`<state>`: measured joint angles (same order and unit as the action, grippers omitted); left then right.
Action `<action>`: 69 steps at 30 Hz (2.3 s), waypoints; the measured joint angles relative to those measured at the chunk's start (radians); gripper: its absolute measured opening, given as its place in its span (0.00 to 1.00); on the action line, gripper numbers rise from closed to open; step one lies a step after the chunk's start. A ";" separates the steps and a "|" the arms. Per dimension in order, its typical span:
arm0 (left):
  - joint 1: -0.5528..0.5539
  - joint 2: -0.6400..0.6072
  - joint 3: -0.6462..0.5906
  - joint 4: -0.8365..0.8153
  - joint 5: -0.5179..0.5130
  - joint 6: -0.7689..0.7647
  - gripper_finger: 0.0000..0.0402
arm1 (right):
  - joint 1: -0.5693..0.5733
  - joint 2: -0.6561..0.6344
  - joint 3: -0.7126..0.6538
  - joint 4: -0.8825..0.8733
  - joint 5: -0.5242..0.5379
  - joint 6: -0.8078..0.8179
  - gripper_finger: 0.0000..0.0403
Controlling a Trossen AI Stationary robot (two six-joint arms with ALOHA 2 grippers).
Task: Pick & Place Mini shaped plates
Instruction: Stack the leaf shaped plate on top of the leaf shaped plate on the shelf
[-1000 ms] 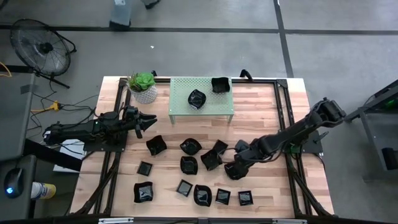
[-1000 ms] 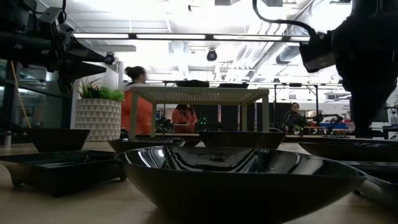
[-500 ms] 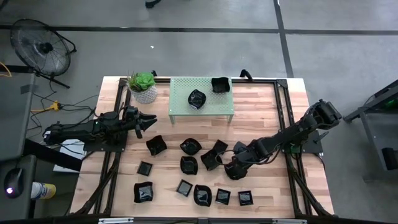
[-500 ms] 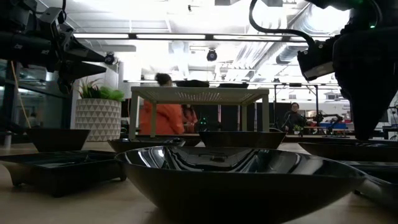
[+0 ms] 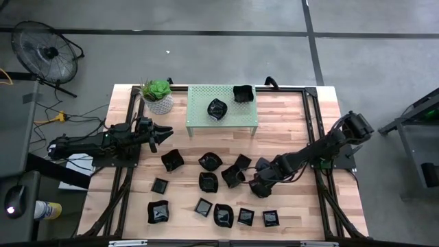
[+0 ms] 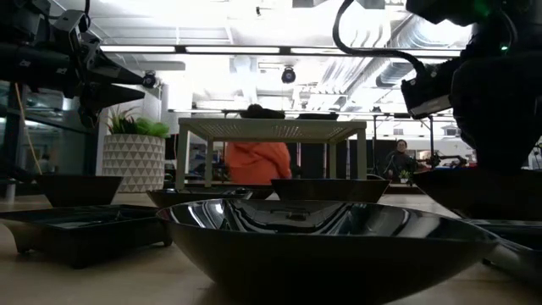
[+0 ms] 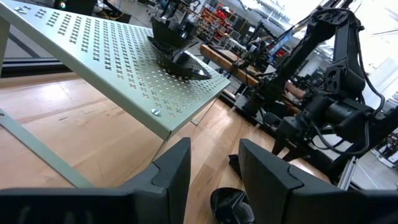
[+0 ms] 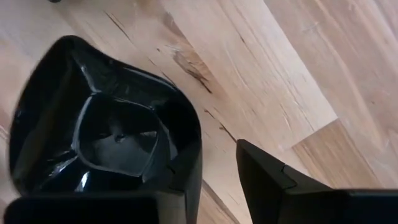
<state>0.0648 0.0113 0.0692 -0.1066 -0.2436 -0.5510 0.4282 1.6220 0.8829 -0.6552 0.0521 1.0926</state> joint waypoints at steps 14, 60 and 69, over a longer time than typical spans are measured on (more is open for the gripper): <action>0.000 0.000 0.000 0.000 0.000 0.000 0.33 | -0.003 -0.002 0.000 0.004 -0.061 -0.020 0.36; 0.000 0.000 0.000 0.000 0.000 0.000 0.33 | 0.000 0.051 0.087 -0.021 -0.058 0.102 0.36; 0.000 0.000 0.000 0.000 0.000 0.000 0.33 | 0.000 0.068 0.087 -0.013 -0.060 0.096 0.36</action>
<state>0.0650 0.0113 0.0692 -0.1066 -0.2436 -0.5512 0.4278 1.6901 0.9695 -0.6682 -0.0079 1.1889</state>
